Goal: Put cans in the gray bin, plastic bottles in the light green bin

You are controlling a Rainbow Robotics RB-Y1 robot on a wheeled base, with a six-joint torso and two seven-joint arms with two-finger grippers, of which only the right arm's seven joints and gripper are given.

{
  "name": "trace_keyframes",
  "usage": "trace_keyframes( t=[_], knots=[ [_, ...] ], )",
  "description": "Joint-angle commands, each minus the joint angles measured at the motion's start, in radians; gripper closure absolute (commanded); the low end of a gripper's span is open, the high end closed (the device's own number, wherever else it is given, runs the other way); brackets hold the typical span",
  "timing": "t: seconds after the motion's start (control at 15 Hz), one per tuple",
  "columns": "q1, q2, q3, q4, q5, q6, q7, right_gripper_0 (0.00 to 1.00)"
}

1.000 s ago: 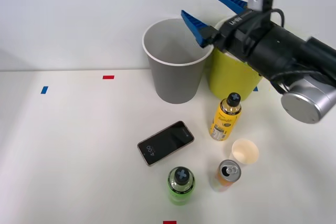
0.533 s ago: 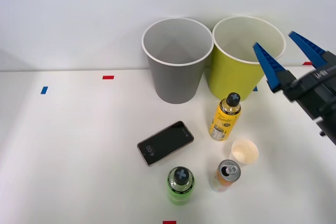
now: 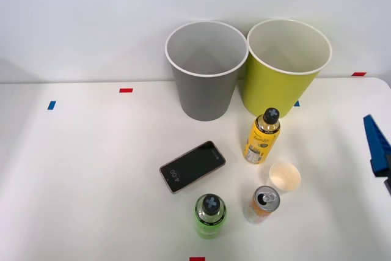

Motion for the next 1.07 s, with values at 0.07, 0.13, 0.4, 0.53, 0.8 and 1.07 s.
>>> trace_keyframes(
  t=[0.07,0.13,0.4,0.53,0.8,1.07],
  knots=[
    [0.066,0.072,0.058,0.001,0.11,0.001,0.012,0.0],
    [0.083,0.082,0.061,0.001,0.131,0.001,0.012,0.0],
    [0.116,0.204,0.066,0.001,0.234,0.019,0.012,0.0],
    [0.133,0.301,0.064,0.001,0.305,0.051,0.01,0.0],
    [0.162,0.431,0.052,0.001,0.423,0.084,0.001,0.0],
    [0.138,0.485,0.0,0.027,0.544,0.099,-0.126,0.0]
  ],
)
